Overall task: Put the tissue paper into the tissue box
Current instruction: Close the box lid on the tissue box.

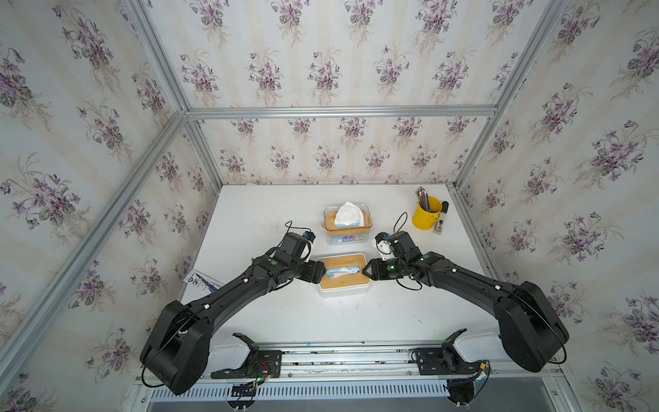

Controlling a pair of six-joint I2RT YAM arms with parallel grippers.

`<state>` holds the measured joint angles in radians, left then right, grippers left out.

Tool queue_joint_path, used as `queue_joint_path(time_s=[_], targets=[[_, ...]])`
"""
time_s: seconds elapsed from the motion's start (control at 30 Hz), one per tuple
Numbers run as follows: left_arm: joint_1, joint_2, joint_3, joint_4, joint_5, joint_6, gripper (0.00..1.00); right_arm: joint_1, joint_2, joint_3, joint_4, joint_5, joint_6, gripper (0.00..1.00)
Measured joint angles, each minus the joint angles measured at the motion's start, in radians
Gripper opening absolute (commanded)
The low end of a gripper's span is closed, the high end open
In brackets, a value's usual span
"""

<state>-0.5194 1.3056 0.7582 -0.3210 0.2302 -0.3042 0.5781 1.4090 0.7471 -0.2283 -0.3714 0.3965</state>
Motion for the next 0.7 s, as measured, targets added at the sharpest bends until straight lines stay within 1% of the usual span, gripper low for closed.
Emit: queue_joint_path(time_s=[0.27,0.43,0.5,0.6,0.7], targets=[[0.016,0.081,-0.005,0.043,0.022,0.0,0.85,0.002,0.003,-0.008,0.007,0.021,-0.007,0.48],[0.023,0.092,0.014,0.047,0.031,0.011,0.87,0.009,-0.035,0.045,-0.049,0.056,-0.047,0.49],[0.028,0.074,0.026,0.033,0.037,0.018,0.89,0.032,-0.066,0.071,-0.052,0.079,-0.091,0.49],[0.036,0.04,0.049,0.022,0.049,0.022,0.91,0.097,-0.086,0.109,-0.05,0.098,-0.175,0.58],[0.062,0.011,0.059,0.018,0.066,0.028,0.91,0.169,-0.069,0.145,-0.06,0.147,-0.255,0.58]])
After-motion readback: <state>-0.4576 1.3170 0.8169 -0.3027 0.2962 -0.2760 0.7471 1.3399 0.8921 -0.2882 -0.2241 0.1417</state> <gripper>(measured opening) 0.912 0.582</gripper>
